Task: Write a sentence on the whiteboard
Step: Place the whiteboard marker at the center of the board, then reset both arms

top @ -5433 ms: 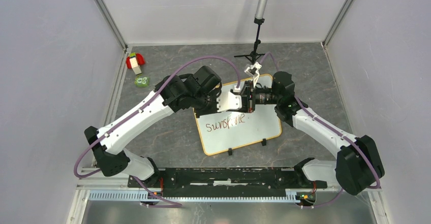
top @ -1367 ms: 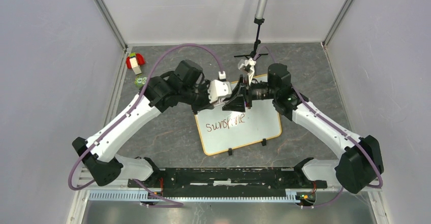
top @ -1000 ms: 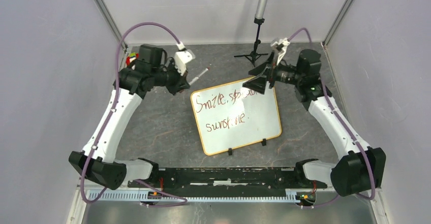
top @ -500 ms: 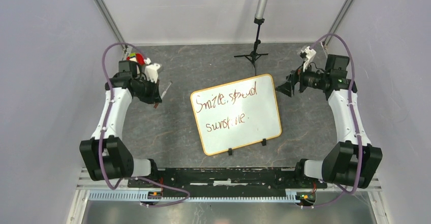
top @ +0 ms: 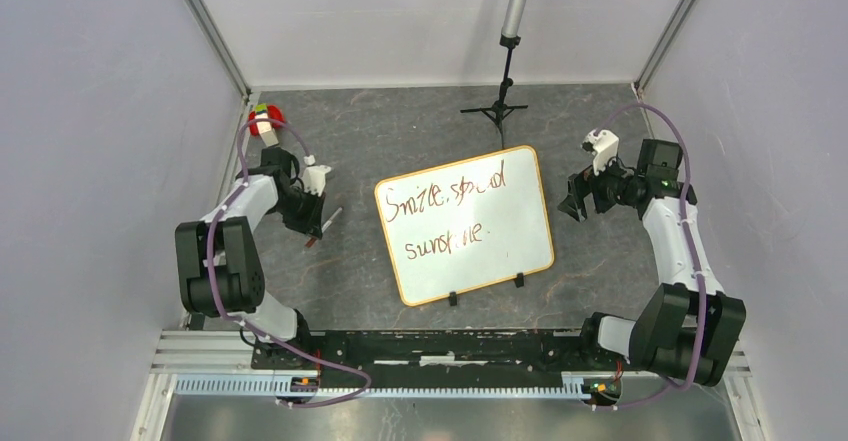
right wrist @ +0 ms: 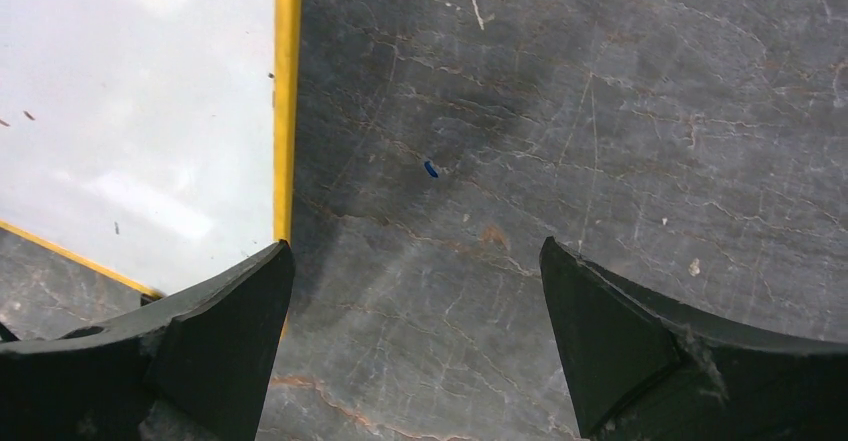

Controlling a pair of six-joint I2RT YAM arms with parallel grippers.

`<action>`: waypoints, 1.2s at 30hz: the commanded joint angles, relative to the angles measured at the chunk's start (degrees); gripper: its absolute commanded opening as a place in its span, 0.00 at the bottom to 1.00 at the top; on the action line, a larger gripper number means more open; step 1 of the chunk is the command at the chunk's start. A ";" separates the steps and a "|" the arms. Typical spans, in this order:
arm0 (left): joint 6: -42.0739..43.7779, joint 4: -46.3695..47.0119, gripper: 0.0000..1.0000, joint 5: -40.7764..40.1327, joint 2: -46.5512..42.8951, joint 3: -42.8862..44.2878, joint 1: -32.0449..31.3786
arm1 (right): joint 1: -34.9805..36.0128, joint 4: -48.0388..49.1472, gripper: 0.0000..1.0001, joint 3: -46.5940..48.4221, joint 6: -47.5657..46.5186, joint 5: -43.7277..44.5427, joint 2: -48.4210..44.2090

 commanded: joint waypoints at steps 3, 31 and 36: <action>3.51 3.82 0.25 -1.00 1.63 -0.96 0.06 | -0.24 3.95 0.98 -0.59 -0.89 2.21 -0.71; -6.97 -11.13 1.00 14.87 -1.47 32.12 2.26 | -1.56 -5.26 0.98 16.22 -5.38 5.69 3.40; -17.41 -1.02 1.00 11.12 -3.27 30.06 3.73 | -4.02 -2.18 0.98 15.59 -3.89 5.04 5.74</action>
